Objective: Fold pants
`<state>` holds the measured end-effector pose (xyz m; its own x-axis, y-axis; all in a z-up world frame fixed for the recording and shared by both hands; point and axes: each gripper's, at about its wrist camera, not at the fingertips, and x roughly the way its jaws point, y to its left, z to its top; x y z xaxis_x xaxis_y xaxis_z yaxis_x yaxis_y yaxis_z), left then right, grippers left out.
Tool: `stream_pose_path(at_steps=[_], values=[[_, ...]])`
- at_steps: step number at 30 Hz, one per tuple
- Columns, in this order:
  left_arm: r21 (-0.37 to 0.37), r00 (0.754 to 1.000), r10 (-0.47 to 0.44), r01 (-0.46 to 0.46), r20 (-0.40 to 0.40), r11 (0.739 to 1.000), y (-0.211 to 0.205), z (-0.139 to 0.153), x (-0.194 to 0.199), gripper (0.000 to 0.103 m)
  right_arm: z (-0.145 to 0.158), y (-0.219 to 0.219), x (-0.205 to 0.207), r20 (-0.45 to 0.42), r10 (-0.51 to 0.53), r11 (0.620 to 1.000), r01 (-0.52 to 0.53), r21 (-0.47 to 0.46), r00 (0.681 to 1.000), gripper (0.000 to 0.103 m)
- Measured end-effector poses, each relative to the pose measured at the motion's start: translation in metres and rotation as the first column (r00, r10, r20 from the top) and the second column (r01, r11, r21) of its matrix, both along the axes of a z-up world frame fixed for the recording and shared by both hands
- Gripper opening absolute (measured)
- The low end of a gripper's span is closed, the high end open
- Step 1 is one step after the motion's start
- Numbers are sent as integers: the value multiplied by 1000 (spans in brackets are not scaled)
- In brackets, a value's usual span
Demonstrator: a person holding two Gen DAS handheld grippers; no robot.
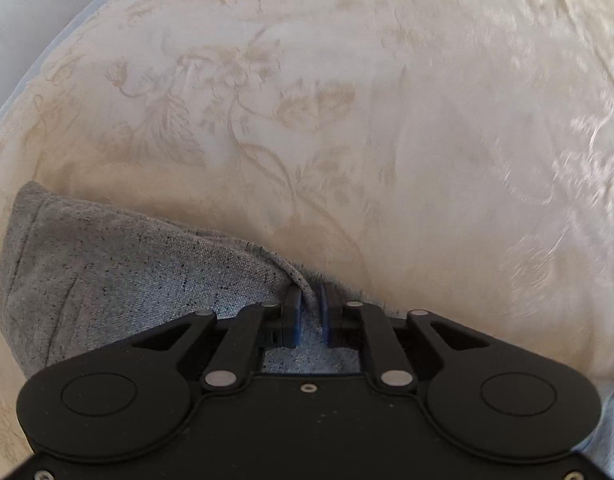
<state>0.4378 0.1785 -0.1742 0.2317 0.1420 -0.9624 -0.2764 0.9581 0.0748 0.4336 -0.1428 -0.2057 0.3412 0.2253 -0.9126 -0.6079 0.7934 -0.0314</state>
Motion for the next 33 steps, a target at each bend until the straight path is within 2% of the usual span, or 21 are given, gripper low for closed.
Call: stream_pose_path(at_steps=[1, 2, 5, 6, 9, 11, 14, 16, 21, 25, 28, 29, 31, 33], values=[[-2, 1000, -13, 13, -6, 1000, 0, 2, 0, 18, -6, -3, 2, -9, -28, 1000, 28, -6, 1000, 22], [-9, 1000, -26, 26, -2, 1000, 0, 7, -1, 18, -7, -7, 2, -7, -58, 998, 58, 0, 998, 25], [-43, 995, -76, 78, 61, 996, 4, 38, -7, 27, 11, -13, -8, 53, -144, 988, 141, 55, 988, 26], [-42, 993, -87, 90, 82, 995, 6, 49, -8, 27, 21, -17, -16, 84, -163, 985, 158, 67, 983, 27], [9, 987, -92, 92, 135, 996, 15, 81, -16, 28, 46, -28, -39, 125, -202, 975, 188, 119, 971, 27], [45, 984, -93, 88, 154, 995, 22, 97, -29, 37, 63, -33, -56, 127, -222, 965, 200, 168, 967, 27], [95, 983, -108, 95, 148, 991, 31, 107, -56, 38, 79, -33, -78, 96, -255, 942, 225, 248, 962, 27], [112, 986, -125, 113, 106, 987, 36, 100, -73, 38, 84, -32, -95, 63, -281, 921, 251, 298, 958, 27], [122, 990, -143, 142, 1, 982, 47, 68, -90, 38, 81, -8, -129, -61, -305, 884, 307, 354, 950, 27], [101, 982, -183, 186, -44, 977, 62, 35, -79, 38, 71, 26, -159, -111, -315, 880, 334, 338, 942, 27], [138, 962, -254, 266, -99, 954, 75, 8, -63, 41, 65, 52, -171, -149, -348, 868, 379, 322, 925, 28], [129, 953, -281, 295, -117, 947, 81, 2, -58, 39, 66, 60, -175, -161, -361, 861, 395, 320, 919, 29], [41, 937, -326, 333, -125, 942, 100, -6, -51, 38, 69, 80, -184, -165, -376, 855, 409, 319, 912, 30], [-33, 931, -348, 346, -111, 938, 117, -5, -46, 30, 69, 102, -192, -176, -384, 845, 422, 328, 907, 30]])
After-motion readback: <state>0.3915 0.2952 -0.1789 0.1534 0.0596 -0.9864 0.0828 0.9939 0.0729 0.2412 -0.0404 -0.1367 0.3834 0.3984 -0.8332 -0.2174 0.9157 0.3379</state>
